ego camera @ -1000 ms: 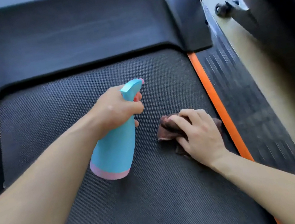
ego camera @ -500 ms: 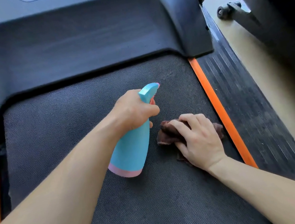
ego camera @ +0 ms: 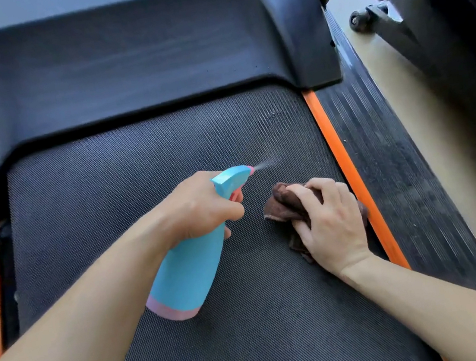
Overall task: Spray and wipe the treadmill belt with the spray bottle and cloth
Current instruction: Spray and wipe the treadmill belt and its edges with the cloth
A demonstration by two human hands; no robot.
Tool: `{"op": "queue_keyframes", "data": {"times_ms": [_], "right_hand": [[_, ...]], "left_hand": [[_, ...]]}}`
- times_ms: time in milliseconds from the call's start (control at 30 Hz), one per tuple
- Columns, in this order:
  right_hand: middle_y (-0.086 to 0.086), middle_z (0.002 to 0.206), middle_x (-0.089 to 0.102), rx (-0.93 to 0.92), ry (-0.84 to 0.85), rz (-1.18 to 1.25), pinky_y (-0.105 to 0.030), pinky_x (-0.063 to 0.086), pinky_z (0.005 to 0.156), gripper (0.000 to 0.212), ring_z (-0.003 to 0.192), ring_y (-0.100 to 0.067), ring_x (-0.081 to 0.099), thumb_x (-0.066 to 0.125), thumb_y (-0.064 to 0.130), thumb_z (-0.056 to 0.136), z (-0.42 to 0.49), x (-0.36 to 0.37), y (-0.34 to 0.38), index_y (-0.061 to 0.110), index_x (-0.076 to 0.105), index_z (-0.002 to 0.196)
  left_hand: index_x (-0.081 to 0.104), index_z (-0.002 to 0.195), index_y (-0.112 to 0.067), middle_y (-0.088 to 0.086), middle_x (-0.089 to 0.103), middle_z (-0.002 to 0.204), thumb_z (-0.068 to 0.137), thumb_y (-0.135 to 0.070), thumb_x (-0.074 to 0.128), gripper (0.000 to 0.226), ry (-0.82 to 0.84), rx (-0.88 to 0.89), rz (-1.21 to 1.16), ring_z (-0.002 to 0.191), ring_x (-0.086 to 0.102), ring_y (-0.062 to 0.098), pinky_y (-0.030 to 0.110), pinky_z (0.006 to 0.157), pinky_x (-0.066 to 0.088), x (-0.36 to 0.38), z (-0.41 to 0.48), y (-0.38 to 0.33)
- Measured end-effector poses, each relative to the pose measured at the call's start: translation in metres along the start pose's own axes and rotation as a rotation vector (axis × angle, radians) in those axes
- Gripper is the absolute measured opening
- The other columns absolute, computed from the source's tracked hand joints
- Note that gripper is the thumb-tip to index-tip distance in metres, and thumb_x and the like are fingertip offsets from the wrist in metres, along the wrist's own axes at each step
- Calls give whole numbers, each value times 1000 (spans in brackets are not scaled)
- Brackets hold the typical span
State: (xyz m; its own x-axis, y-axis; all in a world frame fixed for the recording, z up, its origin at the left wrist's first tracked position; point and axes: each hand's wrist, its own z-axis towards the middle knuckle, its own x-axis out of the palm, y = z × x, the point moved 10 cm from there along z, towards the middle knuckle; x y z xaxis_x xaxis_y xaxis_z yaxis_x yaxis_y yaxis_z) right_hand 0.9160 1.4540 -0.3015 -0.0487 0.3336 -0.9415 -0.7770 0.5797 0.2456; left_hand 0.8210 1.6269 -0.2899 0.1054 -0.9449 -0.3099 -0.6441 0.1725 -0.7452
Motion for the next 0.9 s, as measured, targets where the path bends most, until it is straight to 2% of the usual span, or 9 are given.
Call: {"op": "queue_keyframes", "data": {"times_ms": [133,200,267,333,400,500,600,767,900], "right_hand": [[-9,118,54,-44,10,-8,-45,47,86,50,100,-33,52,56,35,78,-11,-2,-1,19,64,124],[-9,116,54,-3,3,-15,-44,46,82,50,97,-34,51,54,36,78,5,2,-2,21,64,123],[-9,112,54,-13,-3,-49,-44,46,78,47,93,-35,52,54,37,77,36,11,2,22,64,121],[-10,110,55,-47,3,-71,-44,45,77,44,92,-36,52,60,35,77,79,24,6,24,65,119],[-11,112,55,-34,20,-85,-45,44,80,40,96,-38,52,65,32,79,125,33,5,24,65,118],[-11,122,52,132,72,-110,-46,42,87,36,108,-37,49,62,34,88,175,42,-3,24,62,123],[-11,122,52,173,79,-102,-46,43,85,36,105,-37,49,61,35,88,158,38,1,21,62,120],[-9,108,58,-82,89,-102,-44,46,75,41,90,-36,53,55,38,78,85,24,-5,19,65,113],[-10,113,59,92,22,-146,-45,43,81,28,100,-38,52,58,33,88,145,32,-9,19,67,112]], "left_hand": [[67,69,-25,5,68,90,72,-5,68,20,5,43,-102,71,67,14,33,58,62,-1,-3,-2],[68,75,-23,6,70,96,79,5,67,28,-23,36,-156,71,65,13,29,58,60,-8,-3,1],[72,89,-14,8,72,98,74,-2,68,20,-56,29,-169,74,65,15,30,60,61,-17,-2,3],[73,104,-9,12,75,103,73,-4,69,31,-112,10,-153,70,67,15,31,60,62,-28,0,6],[74,103,-10,15,75,109,80,2,68,27,-159,3,-130,70,69,15,31,60,63,-36,1,5],[72,108,-7,15,75,111,84,8,64,29,-180,2,-130,57,66,8,23,55,57,-38,-1,3],[71,118,-6,14,75,112,78,-2,69,39,-183,5,-169,57,67,8,24,56,58,-37,-4,6],[70,125,-9,14,75,112,74,-6,70,51,-193,9,-199,60,68,13,27,58,60,-40,-8,9],[70,121,-6,15,74,114,85,7,64,39,-216,-3,-177,55,65,9,22,55,57,-42,-8,12]]}}
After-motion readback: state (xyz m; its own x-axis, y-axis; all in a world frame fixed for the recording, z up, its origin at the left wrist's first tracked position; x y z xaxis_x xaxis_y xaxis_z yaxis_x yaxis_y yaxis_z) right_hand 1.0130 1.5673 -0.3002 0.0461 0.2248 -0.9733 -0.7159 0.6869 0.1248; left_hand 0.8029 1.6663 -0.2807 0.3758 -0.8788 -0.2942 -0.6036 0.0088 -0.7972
